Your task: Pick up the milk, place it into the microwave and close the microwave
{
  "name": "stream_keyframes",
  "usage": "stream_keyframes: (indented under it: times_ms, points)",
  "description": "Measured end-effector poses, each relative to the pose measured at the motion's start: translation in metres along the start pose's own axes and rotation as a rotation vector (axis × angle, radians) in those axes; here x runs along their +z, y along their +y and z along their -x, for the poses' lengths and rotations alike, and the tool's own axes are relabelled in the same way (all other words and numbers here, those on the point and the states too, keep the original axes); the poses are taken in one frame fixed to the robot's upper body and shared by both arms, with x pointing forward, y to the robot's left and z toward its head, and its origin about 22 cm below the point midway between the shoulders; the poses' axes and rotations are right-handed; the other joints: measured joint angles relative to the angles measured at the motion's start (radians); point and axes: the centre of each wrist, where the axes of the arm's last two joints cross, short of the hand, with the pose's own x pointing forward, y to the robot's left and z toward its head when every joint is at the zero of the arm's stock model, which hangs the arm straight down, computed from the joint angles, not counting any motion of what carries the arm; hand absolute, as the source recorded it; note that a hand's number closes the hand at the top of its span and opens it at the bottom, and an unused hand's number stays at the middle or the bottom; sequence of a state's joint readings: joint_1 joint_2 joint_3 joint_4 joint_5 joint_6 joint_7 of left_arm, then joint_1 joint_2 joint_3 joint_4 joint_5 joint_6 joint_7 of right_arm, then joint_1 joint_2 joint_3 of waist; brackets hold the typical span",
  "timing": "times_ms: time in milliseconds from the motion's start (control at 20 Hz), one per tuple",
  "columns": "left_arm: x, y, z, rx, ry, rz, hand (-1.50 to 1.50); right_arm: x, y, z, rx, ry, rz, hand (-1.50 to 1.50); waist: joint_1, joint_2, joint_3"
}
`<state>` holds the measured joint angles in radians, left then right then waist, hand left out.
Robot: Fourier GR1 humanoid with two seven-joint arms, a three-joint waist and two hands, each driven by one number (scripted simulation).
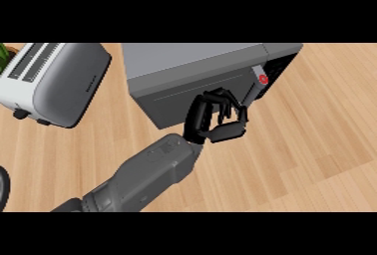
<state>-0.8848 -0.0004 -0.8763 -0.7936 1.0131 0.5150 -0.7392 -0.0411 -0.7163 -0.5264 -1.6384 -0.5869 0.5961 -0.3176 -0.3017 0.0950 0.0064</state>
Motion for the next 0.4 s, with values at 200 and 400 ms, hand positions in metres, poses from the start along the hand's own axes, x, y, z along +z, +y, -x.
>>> stream_keyframes:
  times_ms: [200, 400]
  points:
    - [0.0, 0.0, 0.001, 0.0, -0.002, 0.004, 1.5, -0.002, -0.008, 0.0, -0.012, -0.008, -0.004, -1.5, 0.002, 0.0, 0.0]
    - [0.0, -0.001, 0.001, 0.0, -0.006, 0.001, 1.5, -0.005, -0.016, -0.002, -0.012, -0.01, -0.008, -1.5, 0.001, 0.0, 0.0]
